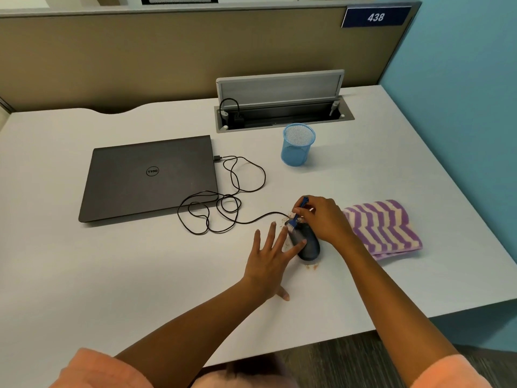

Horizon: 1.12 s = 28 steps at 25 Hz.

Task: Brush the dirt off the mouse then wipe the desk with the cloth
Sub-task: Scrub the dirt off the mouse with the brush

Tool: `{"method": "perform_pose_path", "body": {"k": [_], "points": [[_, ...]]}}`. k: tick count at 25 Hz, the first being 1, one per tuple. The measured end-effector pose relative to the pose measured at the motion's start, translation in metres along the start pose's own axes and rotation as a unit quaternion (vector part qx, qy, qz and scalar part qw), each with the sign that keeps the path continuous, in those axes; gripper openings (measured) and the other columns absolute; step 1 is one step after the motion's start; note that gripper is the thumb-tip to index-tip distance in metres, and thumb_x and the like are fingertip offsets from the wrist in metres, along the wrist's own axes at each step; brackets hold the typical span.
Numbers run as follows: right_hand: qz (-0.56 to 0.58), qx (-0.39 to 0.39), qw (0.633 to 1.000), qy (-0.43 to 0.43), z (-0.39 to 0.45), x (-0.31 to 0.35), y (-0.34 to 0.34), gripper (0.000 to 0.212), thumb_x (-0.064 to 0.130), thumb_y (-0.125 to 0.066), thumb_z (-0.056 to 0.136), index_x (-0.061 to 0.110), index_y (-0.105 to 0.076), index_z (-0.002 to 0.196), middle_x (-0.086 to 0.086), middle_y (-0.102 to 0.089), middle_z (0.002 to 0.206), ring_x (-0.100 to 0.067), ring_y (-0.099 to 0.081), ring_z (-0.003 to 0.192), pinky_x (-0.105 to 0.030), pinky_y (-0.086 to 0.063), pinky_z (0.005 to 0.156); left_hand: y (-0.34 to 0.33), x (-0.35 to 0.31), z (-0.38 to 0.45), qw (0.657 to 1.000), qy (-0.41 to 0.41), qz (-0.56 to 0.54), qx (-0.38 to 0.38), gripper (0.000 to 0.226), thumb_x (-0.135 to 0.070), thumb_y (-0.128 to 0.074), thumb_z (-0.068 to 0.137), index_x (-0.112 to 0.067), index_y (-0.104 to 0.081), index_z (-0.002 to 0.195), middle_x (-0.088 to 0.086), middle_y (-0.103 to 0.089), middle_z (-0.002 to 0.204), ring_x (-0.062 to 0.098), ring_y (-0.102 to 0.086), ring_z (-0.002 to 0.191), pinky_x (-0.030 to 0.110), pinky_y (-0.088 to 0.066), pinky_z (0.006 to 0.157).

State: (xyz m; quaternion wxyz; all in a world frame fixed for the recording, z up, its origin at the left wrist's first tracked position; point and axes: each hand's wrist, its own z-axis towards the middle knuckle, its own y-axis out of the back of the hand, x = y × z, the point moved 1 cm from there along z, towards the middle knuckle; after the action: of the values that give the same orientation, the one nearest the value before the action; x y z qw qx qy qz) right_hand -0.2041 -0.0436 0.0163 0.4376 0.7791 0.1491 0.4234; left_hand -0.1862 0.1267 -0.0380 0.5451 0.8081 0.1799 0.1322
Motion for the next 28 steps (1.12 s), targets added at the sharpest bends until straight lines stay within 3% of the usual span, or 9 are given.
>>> {"method": "perform_pose_path", "body": {"k": [3,7,11,17,21,28], "points": [[0.032,-0.019,0.999,0.012,0.002,-0.001,0.009,0.032,0.039,-0.056,0.094,0.018,-0.066,0.115,-0.006,-0.070,0.113,-0.024,-0.067,0.100,-0.037,-0.055,0.091,0.002,0.001,-0.001,1.000,-0.003,-0.004,0.002,0.130,-0.072,-0.073,0.068,-0.039,0.020,0.152,0.011,0.027,0.161,0.039,0.031,0.143,0.059,0.022,0.107],[-0.035,0.101,0.994,0.028,-0.001,-0.008,0.013,0.032,0.035,-0.058,0.094,0.017,-0.065,0.119,-0.007,-0.069,0.116,-0.026,-0.065,0.103,-0.038,-0.053,0.094,0.002,0.001,-0.002,1.000,-0.003,0.002,-0.001,0.130,-0.072,-0.072,0.068,-0.038,0.020,0.153,0.011,0.027,0.161,0.039,0.031,0.144,0.059,0.020,0.109],[0.000,0.010,0.999,0.044,0.002,-0.001,0.020,0.020,0.033,-0.056,0.096,0.023,-0.069,0.105,-0.003,-0.073,0.106,-0.021,-0.067,0.093,-0.038,-0.056,0.086,0.003,0.000,-0.001,1.000,-0.005,0.001,0.004,0.131,-0.071,-0.073,0.068,-0.038,0.020,0.153,0.012,0.026,0.161,0.039,0.030,0.144,0.059,0.020,0.109],[-0.022,0.087,0.992,0.089,0.003,-0.008,0.012,0.020,0.032,-0.059,0.093,0.024,-0.069,0.109,-0.003,-0.071,0.110,-0.020,-0.066,0.094,-0.031,-0.055,0.086,0.003,0.000,-0.002,1.000,-0.004,0.003,0.000,0.130,-0.072,-0.073,0.068,-0.037,0.019,0.153,0.012,0.027,0.161,0.040,0.029,0.144,0.060,0.018,0.111],[0.014,-0.004,0.996,0.084,0.007,-0.005,0.015,0.015,0.031,-0.057,0.095,0.026,-0.070,0.101,0.002,-0.073,0.101,-0.014,-0.067,0.085,-0.026,-0.053,0.076,0.003,0.000,-0.002,1.000,-0.008,-0.010,-0.002,0.130,-0.070,-0.074,0.068,-0.038,0.020,0.153,0.011,0.024,0.162,0.039,0.027,0.145,0.059,0.019,0.110],[0.061,-0.009,0.996,0.066,-0.002,-0.016,0.008,0.017,0.034,-0.059,0.093,0.024,-0.070,0.102,0.003,-0.071,0.096,-0.015,-0.067,0.085,-0.022,-0.053,0.074,-0.002,0.005,-0.004,0.998,0.042,-0.045,0.004,0.144,-0.074,-0.075,0.062,-0.026,0.028,0.151,0.012,0.028,0.161,0.037,0.032,0.144,0.056,0.021,0.109]]}}
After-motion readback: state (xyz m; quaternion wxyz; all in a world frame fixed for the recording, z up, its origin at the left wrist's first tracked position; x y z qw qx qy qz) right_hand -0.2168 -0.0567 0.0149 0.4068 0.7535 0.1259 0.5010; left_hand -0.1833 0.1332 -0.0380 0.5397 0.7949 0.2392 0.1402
